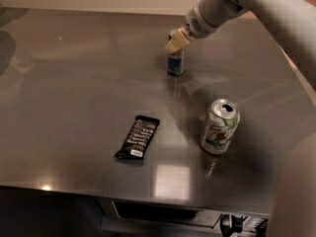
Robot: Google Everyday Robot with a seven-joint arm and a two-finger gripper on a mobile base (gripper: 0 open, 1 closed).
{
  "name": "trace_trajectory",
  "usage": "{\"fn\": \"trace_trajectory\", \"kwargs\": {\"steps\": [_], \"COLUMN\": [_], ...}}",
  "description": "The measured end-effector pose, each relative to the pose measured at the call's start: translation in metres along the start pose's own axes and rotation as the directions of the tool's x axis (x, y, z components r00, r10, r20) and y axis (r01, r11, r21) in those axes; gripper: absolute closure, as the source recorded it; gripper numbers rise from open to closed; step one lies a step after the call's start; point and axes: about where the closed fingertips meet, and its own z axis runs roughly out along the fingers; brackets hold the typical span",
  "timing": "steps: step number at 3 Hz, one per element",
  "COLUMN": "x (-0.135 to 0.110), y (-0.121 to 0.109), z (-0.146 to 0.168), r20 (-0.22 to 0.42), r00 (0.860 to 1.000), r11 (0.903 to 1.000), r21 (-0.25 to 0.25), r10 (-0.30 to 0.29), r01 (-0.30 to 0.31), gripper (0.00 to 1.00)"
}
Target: Pick redbull can
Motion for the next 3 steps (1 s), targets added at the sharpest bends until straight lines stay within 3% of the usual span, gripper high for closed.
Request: {"fn": "trace_trajectory", "kwargs": {"steps": [1,2,3], "x": [0.001,-0.003,-0.011], "y": [0.011,0.029,0.043], "z": [-0.007,-0.033,-0.069], "r20": [-0.010,-0.008,0.003], "r00": [1.000,0.998,0.989], "r11": [0.9994,0.9947,0.9829], "r21": [-0.031,-0.076,-0.113], "r10": [-0.017,-0.069,-0.146], "r01": [0.016,0.068,0.146], "gripper": [0.64,0.88,1.00]}}
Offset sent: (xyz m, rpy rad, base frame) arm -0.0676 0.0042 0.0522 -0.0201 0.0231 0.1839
